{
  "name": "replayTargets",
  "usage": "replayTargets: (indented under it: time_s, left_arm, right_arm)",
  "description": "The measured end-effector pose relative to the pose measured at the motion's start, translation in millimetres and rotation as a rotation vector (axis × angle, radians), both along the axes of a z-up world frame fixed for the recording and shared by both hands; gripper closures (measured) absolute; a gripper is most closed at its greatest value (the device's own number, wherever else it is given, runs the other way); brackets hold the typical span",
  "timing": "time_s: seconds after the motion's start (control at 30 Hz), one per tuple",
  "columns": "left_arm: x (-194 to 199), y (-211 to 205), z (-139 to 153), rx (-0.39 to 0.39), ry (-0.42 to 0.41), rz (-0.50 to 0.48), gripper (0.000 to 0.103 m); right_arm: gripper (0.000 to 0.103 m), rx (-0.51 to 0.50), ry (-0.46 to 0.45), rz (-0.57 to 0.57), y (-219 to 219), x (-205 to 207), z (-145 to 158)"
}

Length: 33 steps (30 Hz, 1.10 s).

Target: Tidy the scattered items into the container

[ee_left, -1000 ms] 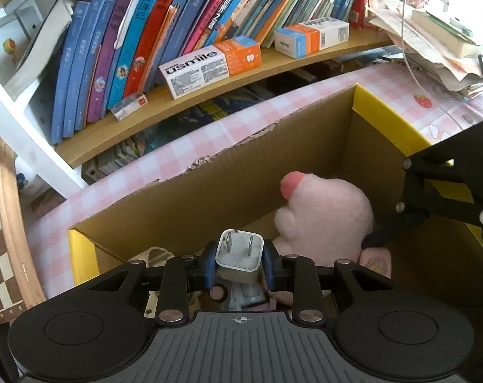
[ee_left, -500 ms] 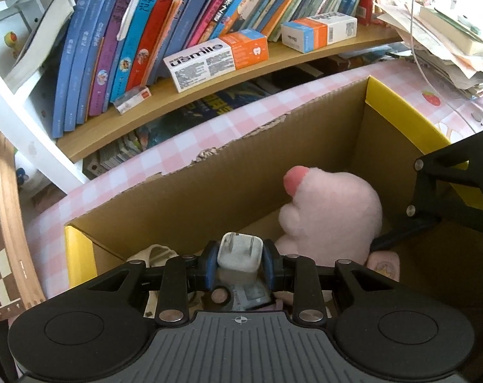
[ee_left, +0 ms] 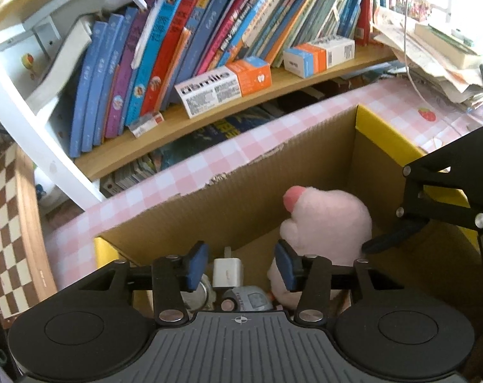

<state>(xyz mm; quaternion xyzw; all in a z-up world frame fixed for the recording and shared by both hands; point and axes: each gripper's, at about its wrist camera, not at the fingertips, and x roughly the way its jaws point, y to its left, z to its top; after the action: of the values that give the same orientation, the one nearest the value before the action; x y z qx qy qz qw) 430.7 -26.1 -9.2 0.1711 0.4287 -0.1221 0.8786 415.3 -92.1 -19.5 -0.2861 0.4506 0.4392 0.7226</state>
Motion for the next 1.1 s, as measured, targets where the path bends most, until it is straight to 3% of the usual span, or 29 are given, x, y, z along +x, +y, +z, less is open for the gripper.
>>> replayTargets:
  time_s: [0.4,0.67,1.1]
  left_arm:
    - [-41.7,18.9,48.0,-0.051,-0.121,0.052,0.054]
    - [-84.6,22.4,81.8,-0.064,-0.237,0.056,0.035]
    - [-178.5,31.2,120.4,-0.136,-0.387,0.067,0.024]
  right_arm:
    - [0.022,0.067,-0.061,-0.050,-14.0,-16.5,30.7]
    - [0.022,0.111,-0.134,-0.085,-21.0,-37.2,59.4]
    - [0.020,0.263,-0.328,-0.226,-37.5,-105.2,112.8]
